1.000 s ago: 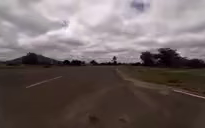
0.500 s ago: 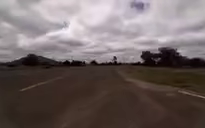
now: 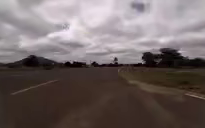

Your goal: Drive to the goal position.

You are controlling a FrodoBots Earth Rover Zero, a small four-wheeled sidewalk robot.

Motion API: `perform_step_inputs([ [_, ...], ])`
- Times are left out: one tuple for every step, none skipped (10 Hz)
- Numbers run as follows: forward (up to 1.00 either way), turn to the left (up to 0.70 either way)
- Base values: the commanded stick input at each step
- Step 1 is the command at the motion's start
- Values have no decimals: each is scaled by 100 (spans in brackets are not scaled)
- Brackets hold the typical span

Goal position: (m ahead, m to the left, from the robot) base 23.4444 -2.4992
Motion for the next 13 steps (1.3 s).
perform_step_inputs([
  [60, -15],
  [60, -15],
  [60, -15],
  [60, -13],
  [60, -10],
  [60, -6],
  [60, -1],
  [60, 0],
  [60, 0],
  [60, 0],
  [60, 0],
  [60, 0],
  [60, 0],
])
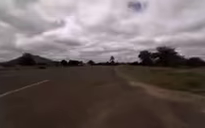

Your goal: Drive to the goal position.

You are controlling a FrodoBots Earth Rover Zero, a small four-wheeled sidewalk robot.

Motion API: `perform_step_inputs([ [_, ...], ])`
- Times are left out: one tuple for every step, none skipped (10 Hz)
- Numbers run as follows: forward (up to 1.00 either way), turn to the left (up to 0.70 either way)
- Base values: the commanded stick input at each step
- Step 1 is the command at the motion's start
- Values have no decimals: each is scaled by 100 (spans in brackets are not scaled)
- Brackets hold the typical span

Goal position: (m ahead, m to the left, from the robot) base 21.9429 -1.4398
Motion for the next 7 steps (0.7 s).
perform_step_inputs([
  [60, 0],
  [60, 0],
  [60, 0],
  [60, 0],
  [60, 0],
  [60, 0],
  [60, 0],
])
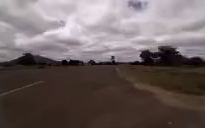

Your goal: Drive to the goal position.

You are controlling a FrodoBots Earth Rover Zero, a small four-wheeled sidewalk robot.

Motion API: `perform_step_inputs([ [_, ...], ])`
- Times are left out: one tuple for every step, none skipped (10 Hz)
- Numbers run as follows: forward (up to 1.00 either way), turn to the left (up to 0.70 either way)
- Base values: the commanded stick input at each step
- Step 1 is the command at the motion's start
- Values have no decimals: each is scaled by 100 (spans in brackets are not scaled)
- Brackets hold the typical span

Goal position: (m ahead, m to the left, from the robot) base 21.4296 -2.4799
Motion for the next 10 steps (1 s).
perform_step_inputs([
  [60, 0],
  [60, 0],
  [60, 0],
  [60, 0],
  [60, 0],
  [60, 0],
  [60, 0],
  [60, 0],
  [60, 0],
  [60, 0],
])
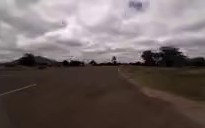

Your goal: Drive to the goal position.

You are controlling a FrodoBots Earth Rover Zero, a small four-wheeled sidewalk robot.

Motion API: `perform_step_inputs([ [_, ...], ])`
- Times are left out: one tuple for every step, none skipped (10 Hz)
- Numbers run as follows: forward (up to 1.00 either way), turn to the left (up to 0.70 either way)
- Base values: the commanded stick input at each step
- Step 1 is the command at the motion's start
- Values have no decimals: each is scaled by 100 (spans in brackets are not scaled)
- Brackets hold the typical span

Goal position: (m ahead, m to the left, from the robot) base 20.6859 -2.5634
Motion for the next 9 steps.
perform_step_inputs([
  [60, 0],
  [60, 0],
  [60, 0],
  [60, 0],
  [60, 0],
  [60, 0],
  [60, 0],
  [60, 0],
  [60, 0],
])
